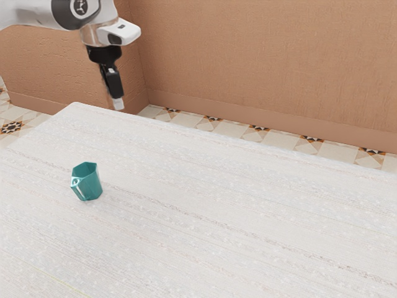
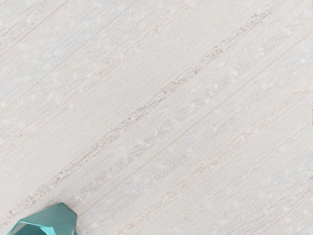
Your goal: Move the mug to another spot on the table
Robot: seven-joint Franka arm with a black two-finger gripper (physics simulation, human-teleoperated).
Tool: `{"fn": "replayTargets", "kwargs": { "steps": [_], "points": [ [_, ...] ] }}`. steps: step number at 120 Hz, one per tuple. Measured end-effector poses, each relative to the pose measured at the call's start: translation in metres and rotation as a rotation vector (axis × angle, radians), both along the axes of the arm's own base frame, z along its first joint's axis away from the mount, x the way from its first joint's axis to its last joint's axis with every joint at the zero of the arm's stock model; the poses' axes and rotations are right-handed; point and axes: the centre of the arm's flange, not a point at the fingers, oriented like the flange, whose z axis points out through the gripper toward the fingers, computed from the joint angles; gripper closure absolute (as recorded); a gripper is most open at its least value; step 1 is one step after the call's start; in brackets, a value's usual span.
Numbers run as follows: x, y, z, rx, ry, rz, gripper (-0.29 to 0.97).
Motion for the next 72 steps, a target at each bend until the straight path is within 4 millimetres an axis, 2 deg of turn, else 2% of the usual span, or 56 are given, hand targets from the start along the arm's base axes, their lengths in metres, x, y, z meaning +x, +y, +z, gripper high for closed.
{"fn": "replayTargets", "kwargs": {
  "steps": [38,45,59,72],
  "points": [
    [-0.005,-0.009,0.005,-0.003,-0.005,-0.059,0.0],
    [-0.016,-0.008,0.006,-0.004,-0.001,-0.062,0.0],
    [-0.055,-0.003,-0.004,-0.008,0.04,-0.006,0.0],
    [-0.071,0.006,-0.014,0.003,0.063,0.087,0.0]
  ]
}}
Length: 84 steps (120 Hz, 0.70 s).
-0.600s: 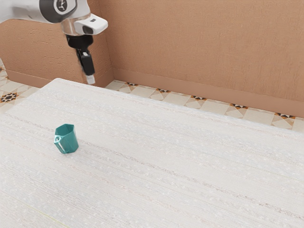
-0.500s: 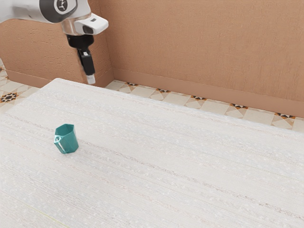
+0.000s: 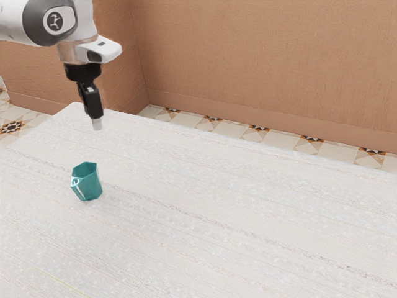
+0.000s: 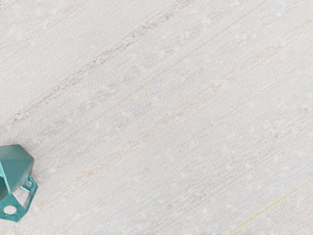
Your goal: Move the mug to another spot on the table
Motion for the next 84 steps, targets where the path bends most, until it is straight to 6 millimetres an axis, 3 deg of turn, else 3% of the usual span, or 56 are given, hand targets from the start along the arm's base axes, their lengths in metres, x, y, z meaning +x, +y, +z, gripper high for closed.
{"fn": "replayTargets", "kwargs": {
  "steps": [16,29,51,77,84],
  "points": [
    [-0.021,0.016,-0.022,0.051,0.007,0.122,0.0],
    [-0.032,0.042,-0.042,0.077,-0.025,0.236,0.0],
    [-0.035,0.073,-0.089,0.081,-0.076,0.402,0.0],
    [-0.027,0.097,-0.101,0.077,-0.153,0.561,0.0],
    [-0.026,0.106,-0.113,0.082,-0.145,0.608,0.0]
  ]
}}
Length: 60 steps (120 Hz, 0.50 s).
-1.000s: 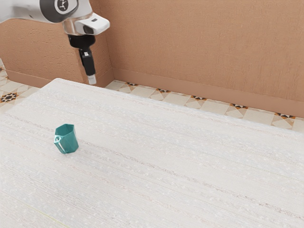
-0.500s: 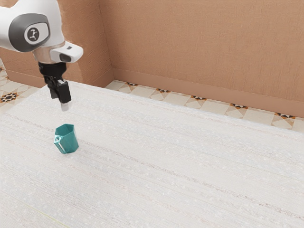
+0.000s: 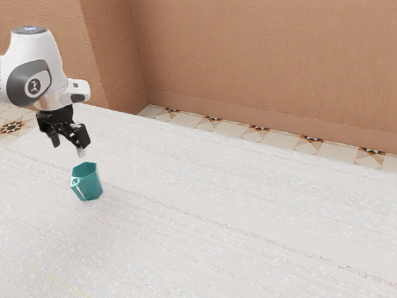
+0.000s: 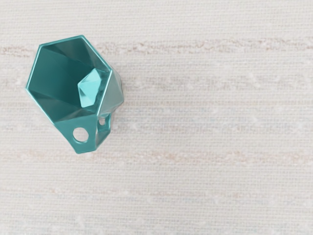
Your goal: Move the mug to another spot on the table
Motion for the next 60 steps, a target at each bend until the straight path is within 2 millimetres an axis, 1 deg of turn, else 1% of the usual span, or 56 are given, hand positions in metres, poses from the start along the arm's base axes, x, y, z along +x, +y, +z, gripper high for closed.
{"fn": "replayTargets", "kwargs": {
  "steps": [14,22,28,37,42,52,60],
  "points": [
    [-0.011,0.012,-0.036,-0.006,-0.01,0.091,0.0],
    [-0.014,0.022,-0.043,-0.01,-0.041,0.14,0.0],
    [-0.015,0.024,-0.048,-0.011,-0.058,0.163,0.0],
    [-0.019,0.022,-0.07,-0.013,-0.078,0.184,0.0],
    [-0.021,0.027,-0.08,-0.012,-0.096,0.205,0.0],
    [-0.016,0.034,-0.098,-0.007,-0.121,0.234,0.0],
    [-0.01,0.035,-0.106,-0.005,-0.143,0.247,0.05]
  ]
}}
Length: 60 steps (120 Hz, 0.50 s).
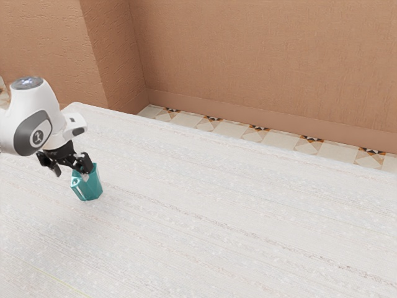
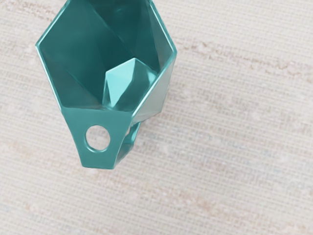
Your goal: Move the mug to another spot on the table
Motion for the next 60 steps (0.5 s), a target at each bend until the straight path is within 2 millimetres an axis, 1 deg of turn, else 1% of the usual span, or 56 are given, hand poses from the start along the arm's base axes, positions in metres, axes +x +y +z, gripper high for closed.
{"fn": "replayTargets", "kwargs": {
  "steps": [11,28,60],
  "points": [
    [0.004,0.004,-0.007,0.003,-0.022,0.022,0.12],
    [0.007,0.016,-0.019,0.006,-0.033,0.057,0.18],
    [0.005,0.042,-0.056,0.009,-0.02,0.097,0.24]
  ]
}}
